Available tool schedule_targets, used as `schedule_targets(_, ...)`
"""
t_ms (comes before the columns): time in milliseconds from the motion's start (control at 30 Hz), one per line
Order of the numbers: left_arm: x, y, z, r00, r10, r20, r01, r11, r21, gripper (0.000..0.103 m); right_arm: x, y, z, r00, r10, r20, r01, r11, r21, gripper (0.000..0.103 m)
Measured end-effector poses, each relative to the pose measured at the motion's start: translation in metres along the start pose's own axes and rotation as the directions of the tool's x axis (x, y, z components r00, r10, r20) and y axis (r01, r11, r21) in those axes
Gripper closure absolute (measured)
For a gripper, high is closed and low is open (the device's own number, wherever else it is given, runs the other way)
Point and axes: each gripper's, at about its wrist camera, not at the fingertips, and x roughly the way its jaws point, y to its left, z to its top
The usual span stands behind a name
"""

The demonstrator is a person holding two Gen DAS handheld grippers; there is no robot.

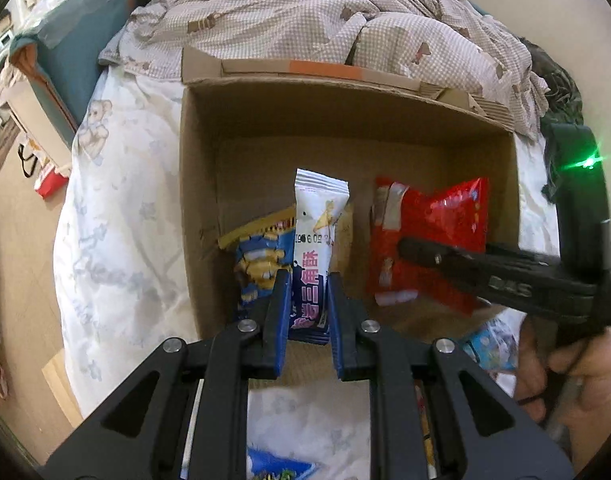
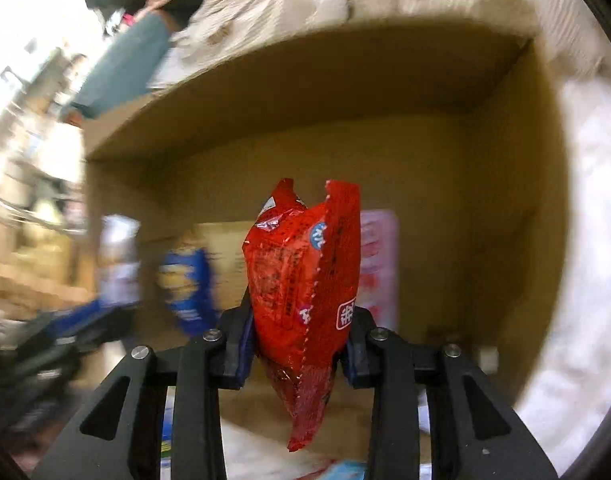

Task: Organize snacks
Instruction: 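Carry both snacks into the box and open both grippers to release them, then lower the right gripper to the pile and grasp the checkered wafer bar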

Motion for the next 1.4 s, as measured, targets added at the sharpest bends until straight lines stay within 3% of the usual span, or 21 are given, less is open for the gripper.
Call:
schedule_targets(33,0.002,0.0,0.001,1.0,0.004,0.002,-0.004,1.0,0.001,0.088,0.002,-0.002,0.0,1.0,0.02,-0.013,-0.02,1.0,0.011,0.064)
schedule_targets(67,0.004,0.0,0.003,1.0,0.003,0.001,-0.003,1.0,-0.001,0.088,0.003,-0.004,0.0,1.0,0.014,-0.02,-0.013,1.0,0.009,0.055)
schedule_targets(133,0.008,0.0,0.004,1.0,-0.001,-0.005,0.001,1.0,-0.01,0.088,-0.003,-0.005,0.001,0.998,-0.056,0.016,0.057,0.998,-0.008,0.039)
schedule_targets(167,0.009,0.0,0.005,1.0,-0.004,-0.006,0.004,1.0,-0.013,0.088,-0.007,-0.004,0.001,0.996,-0.077,0.035,0.077,0.997,-0.012,0.037)
schedule_targets(400,0.013,-0.006,0.006,1.0,-0.014,-0.008,0.014,1.0,-0.017,0.088,-0.051,-0.014,0.002,0.984,-0.069,0.164,0.065,0.998,0.027,0.036)
schedule_targets(600,0.024,-0.026,0.005,0.999,-0.045,-0.013,0.044,0.999,-0.012,0.088,-0.102,-0.02,-0.012,0.959,0.006,0.282,-0.044,0.991,0.129,0.036)
schedule_targets(700,0.033,-0.034,0.002,0.999,-0.032,-0.02,0.032,0.999,-0.015,0.087,-0.114,-0.024,-0.017,0.955,0.029,0.294,-0.076,0.986,0.149,0.034)
schedule_targets(733,0.036,-0.035,0.001,0.999,-0.032,-0.03,0.031,0.999,-0.019,0.085,-0.116,-0.023,-0.019,0.956,0.034,0.292,-0.081,0.985,0.15,0.034)
schedule_targets(767,0.038,-0.036,0.0,0.999,-0.026,-0.046,0.025,0.999,-0.022,0.071,-0.118,-0.024,-0.02,0.956,0.033,0.292,-0.079,0.986,0.149,0.034)
schedule_targets(800,0.041,-0.036,-0.001,0.998,-0.02,-0.062,0.019,1.0,-0.025,0.046,-0.12,-0.025,-0.023,0.955,0.028,0.295,-0.075,0.986,0.148,0.034)
schedule_targets(867,0.041,-0.034,-0.005,0.998,-0.02,-0.062,0.019,0.999,-0.027,0.03,-0.124,-0.026,-0.028,0.955,0.023,0.297,-0.073,0.985,0.158,0.034)
schedule_targets(1400,-0.026,-0.01,-0.022,1.0,-0.012,0.006,0.013,1.0,-0.025,0.029,-0.138,-0.03,-0.069,0.96,0.039,0.278,-0.095,0.977,0.189,0.034)
